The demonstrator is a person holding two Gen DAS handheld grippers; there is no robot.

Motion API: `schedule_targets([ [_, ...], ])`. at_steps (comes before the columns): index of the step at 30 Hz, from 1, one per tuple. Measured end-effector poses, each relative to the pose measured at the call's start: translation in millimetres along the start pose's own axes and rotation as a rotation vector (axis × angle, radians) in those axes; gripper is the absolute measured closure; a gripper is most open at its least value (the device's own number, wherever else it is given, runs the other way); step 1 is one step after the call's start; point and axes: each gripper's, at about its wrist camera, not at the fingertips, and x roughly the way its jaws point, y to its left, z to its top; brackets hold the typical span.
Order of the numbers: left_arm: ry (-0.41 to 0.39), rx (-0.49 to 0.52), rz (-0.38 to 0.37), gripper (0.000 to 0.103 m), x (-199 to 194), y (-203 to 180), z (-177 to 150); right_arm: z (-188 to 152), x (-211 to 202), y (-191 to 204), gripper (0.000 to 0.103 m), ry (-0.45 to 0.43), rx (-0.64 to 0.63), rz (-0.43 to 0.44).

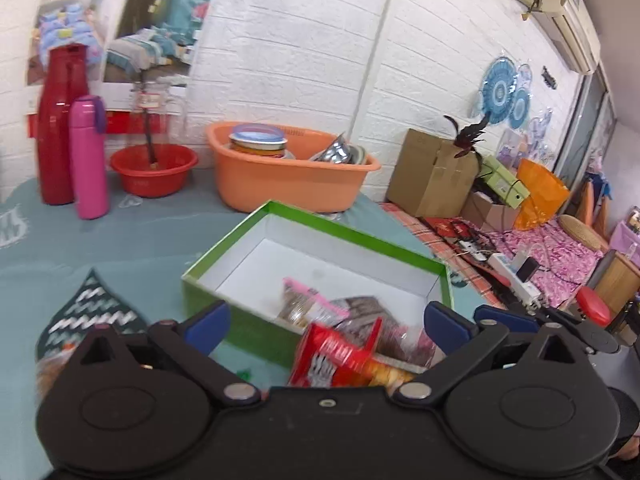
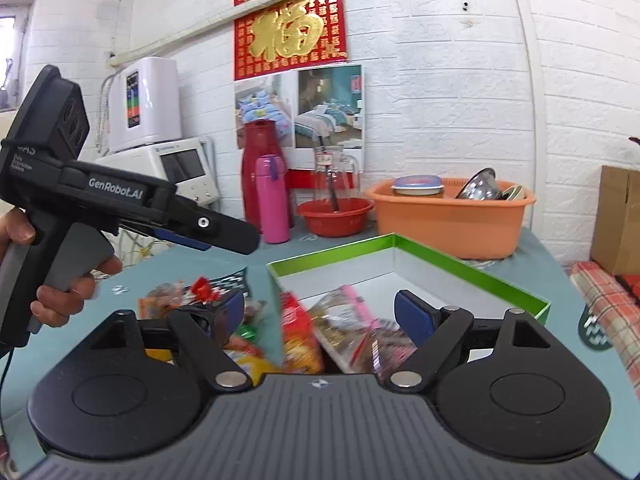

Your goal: Organize snacks

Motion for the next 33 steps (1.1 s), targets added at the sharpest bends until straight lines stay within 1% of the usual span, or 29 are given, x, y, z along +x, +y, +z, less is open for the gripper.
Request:
schedule_targets([
  [2,-0.009,-0.008,0.011,0.000,-16.9,5.2,-14.4,-8.2,-5.6,8.3,0.000,0.017,0.017,0.020],
  [7,0.034,-0.062,0.087,0.000,-45.0,18.4,-55.6,-31.7,-9.3,29.7,0.000,0.093,0.055,0.069],
  [8,0.043,-0.065,0.085,0.000,-48.6,20.6,-63.4,-36.1,-9.1,34.4,0.000,0.113,0.060,0.088],
  [11,0.078,-0.085,0.047,0.000,-58.6,28.1,-86.2,-46.8,-3.7,51.9,0.000,0.174,0.053,0.145],
  [15,0.133,-0.126,0.020,0.000,-53.5,35.2,-105.6,-55.1,7.5,79.3,0.000,0.236,-0.005,0.188],
  [18,0.163,-0.120,-0.005,0.000,-39.3,37.9,-108.2,-58.2,14.1,93.1,0.000,0.254,-0.048,0.192],
  [21,0.161,-0.107,0.032,0.000,-26.6,41.7,-105.0,-59.9,18.6,98.5,0.000,0.271,-0.061,0.194],
  [23,0.160,-0.103,0.042,0.000,-17.8,47.6,-101.7,-59.7,21.2,99.1,0.000,0.275,-0.060,0.193],
  [28,0.216,-0.083,0.047,0.000,2.9,59.8,-102.1,-60.8,29.5,103.4,0.000,0.291,-0.075,0.196],
  [30,0.230,-0.102,0.014,0.000,0.4,62.3,-104.3,-62.2,31.7,103.8,0.000,0.303,-0.073,0.200],
  [31,0.238,-0.110,-0.003,0.004,-2.9,62.0,-105.8,-62.9,32.2,103.2,0.000,0.310,-0.068,0.202],
  [33,0.246,-0.113,-0.039,0.005,-11.0,58.6,-110.2,-64.6,31.5,102.3,0.000,0.320,-0.062,0.211],
])
